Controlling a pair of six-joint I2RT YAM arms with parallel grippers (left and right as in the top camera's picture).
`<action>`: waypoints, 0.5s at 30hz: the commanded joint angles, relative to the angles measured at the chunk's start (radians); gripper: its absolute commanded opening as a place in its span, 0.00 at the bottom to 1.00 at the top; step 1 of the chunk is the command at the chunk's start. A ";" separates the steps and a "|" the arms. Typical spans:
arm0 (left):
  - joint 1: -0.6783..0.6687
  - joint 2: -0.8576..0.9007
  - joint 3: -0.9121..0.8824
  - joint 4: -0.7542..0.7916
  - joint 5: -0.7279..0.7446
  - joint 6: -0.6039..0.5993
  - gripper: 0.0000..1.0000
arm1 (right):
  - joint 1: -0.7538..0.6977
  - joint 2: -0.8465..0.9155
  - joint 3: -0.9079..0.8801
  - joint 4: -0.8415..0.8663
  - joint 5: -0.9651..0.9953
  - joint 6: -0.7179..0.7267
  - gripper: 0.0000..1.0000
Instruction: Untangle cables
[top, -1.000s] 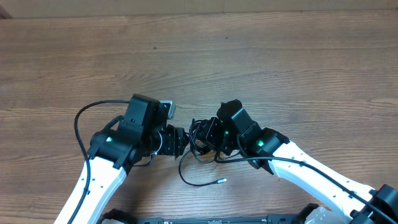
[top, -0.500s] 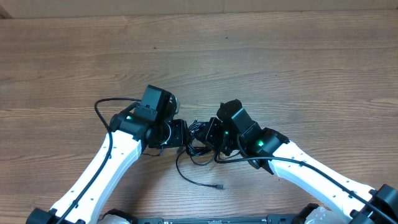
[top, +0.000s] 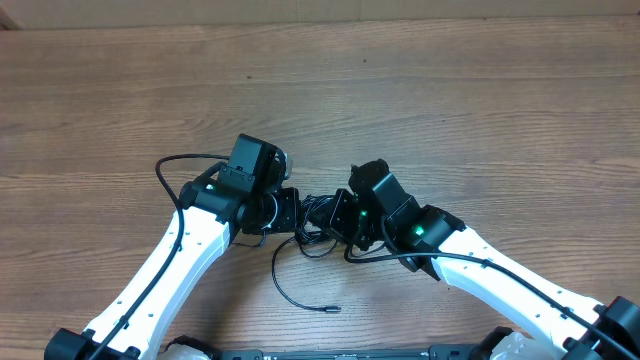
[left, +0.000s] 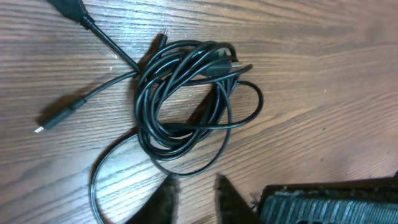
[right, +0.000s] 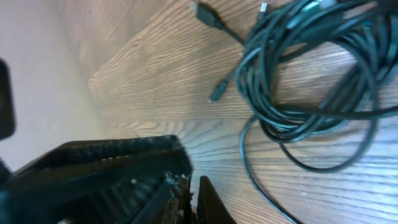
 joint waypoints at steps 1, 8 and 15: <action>-0.003 0.005 0.012 -0.010 -0.058 -0.003 0.48 | 0.001 -0.012 0.019 -0.045 0.061 -0.007 0.08; -0.003 0.053 0.011 -0.003 -0.175 -0.108 0.45 | -0.031 -0.012 0.019 -0.222 0.183 0.000 0.37; -0.003 0.181 0.011 0.034 -0.168 -0.194 0.27 | -0.040 -0.012 0.019 -0.319 0.215 0.000 0.38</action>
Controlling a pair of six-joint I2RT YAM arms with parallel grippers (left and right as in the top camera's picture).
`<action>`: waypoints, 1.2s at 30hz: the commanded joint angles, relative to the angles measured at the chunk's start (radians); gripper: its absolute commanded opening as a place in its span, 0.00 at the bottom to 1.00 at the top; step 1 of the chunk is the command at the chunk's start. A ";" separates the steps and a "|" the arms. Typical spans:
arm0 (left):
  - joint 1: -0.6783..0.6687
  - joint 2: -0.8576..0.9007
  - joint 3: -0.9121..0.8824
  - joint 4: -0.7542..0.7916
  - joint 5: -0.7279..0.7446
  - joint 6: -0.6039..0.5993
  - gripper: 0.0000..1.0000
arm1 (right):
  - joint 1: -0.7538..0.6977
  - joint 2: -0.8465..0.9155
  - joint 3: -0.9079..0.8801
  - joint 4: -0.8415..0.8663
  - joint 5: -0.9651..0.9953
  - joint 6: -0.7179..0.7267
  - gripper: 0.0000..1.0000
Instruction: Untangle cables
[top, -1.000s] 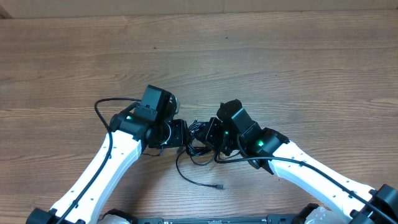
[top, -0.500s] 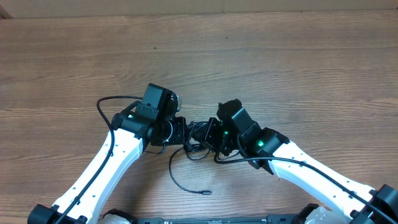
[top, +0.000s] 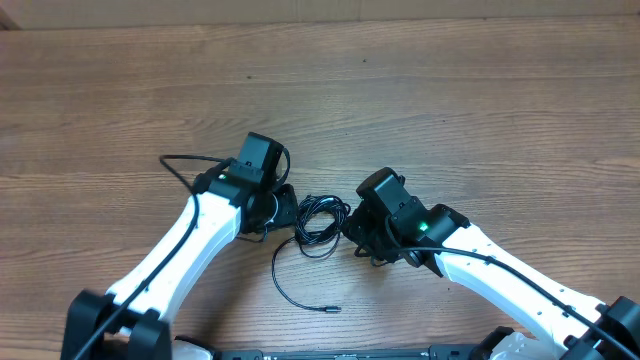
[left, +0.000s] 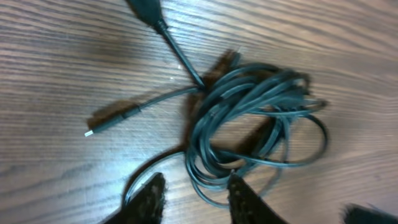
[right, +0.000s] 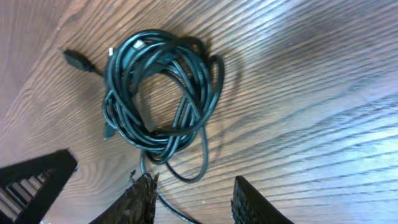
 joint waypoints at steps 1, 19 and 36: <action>-0.003 0.083 0.011 0.011 -0.012 -0.080 0.25 | -0.005 -0.012 0.018 -0.016 0.040 0.000 0.38; -0.016 0.230 0.011 0.138 0.041 0.058 0.27 | -0.005 -0.012 0.018 -0.020 0.052 0.000 0.46; -0.004 0.199 0.098 0.200 0.042 0.174 0.50 | -0.005 -0.012 0.018 -0.019 0.059 -0.001 0.49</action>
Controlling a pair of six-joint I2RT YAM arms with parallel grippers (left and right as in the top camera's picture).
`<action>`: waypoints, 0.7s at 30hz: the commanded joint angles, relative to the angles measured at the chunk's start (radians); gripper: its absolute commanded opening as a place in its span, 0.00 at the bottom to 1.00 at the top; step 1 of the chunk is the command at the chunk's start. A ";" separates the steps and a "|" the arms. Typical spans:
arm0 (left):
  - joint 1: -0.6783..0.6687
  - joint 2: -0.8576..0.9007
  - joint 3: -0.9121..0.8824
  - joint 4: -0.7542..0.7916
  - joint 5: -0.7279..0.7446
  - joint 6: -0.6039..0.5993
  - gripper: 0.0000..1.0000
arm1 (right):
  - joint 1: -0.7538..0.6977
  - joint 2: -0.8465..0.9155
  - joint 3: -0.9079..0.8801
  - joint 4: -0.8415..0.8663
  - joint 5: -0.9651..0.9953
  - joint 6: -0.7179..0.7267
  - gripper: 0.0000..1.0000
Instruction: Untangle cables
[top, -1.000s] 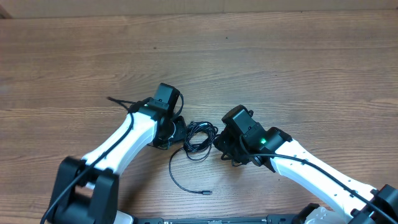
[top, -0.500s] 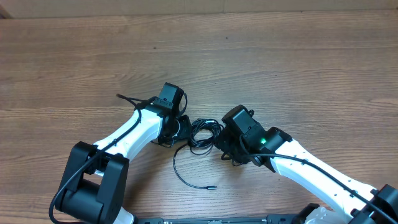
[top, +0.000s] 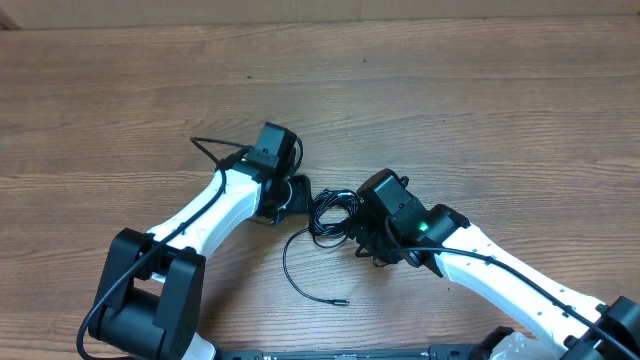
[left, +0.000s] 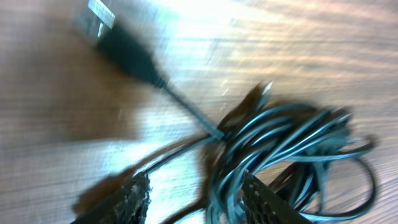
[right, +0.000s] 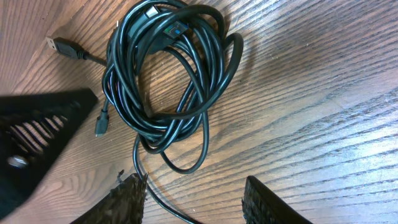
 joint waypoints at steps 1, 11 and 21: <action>-0.002 -0.016 0.031 0.019 -0.008 0.030 0.50 | -0.005 -0.012 0.018 0.002 0.018 -0.001 0.50; -0.093 0.051 0.024 0.029 -0.061 -0.024 0.44 | -0.005 -0.012 0.018 -0.013 0.018 -0.001 0.53; -0.092 0.090 0.024 -0.022 -0.178 -0.164 0.30 | -0.005 -0.012 0.018 -0.024 0.018 -0.001 0.53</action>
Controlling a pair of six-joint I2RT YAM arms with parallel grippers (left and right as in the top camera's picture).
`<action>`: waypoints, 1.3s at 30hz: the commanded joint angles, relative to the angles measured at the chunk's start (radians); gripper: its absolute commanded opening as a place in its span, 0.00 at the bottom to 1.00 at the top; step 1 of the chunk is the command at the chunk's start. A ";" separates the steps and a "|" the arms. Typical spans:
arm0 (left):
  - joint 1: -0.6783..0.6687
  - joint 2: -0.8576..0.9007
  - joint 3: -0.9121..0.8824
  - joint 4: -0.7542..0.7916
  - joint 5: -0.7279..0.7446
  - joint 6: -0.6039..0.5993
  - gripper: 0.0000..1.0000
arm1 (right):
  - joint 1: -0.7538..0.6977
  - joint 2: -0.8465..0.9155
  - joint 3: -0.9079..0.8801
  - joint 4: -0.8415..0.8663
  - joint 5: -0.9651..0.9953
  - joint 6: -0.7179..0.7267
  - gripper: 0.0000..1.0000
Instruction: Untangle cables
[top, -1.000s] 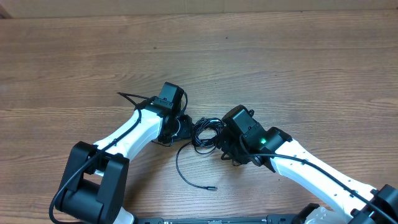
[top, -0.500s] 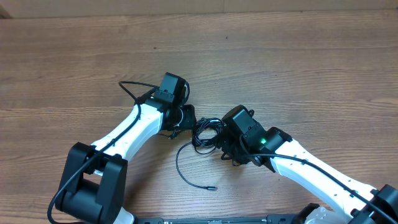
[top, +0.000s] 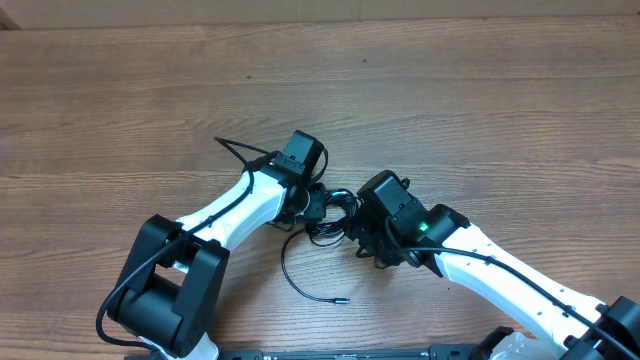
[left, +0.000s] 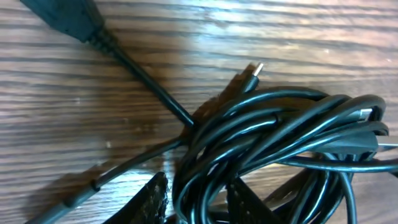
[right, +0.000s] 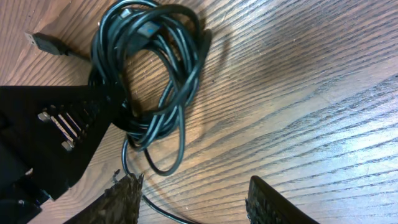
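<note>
A coiled black cable bundle (top: 332, 213) lies on the wooden table between both arms. In the left wrist view my left gripper (left: 198, 202) has its fingers close on either side of several strands of the bundle (left: 280, 143), at the coil's left edge. A USB plug (left: 62, 15) and a small connector tip (left: 255, 67) stick out of the coil. My right gripper (right: 199, 205) is open just off the coil (right: 149, 81), with nothing between its fingers. One loose tail (top: 300, 285) curls toward the front edge.
The bare wooden table (top: 450, 100) stretches away behind the arms. The left arm's own black wire (top: 235, 152) loops up beside its wrist. The left gripper's black body (right: 56, 137) fills the lower left of the right wrist view.
My left gripper has moved right onto the coil, and its fingers have narrowed around several strands. The coil looks squeezed narrower. The right gripper has stayed where it was, open.
First both grippers were nearly shut and crowded over the coil. By 1.9 s ago both had opened and drawn back to either side. Then the left gripper came in from the left, wide open, and now it is closed in on the coil's edge.
</note>
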 joint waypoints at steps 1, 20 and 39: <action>0.013 0.018 0.010 -0.007 -0.068 -0.068 0.27 | -0.005 -0.012 0.018 0.002 0.020 -0.001 0.53; 0.079 -0.249 0.034 -0.120 -0.129 0.094 0.05 | -0.005 -0.012 0.018 -0.027 0.020 -0.001 0.53; 0.078 -0.547 0.034 -0.324 -0.082 0.405 0.05 | -0.170 -0.321 0.019 0.079 -0.394 -0.594 0.55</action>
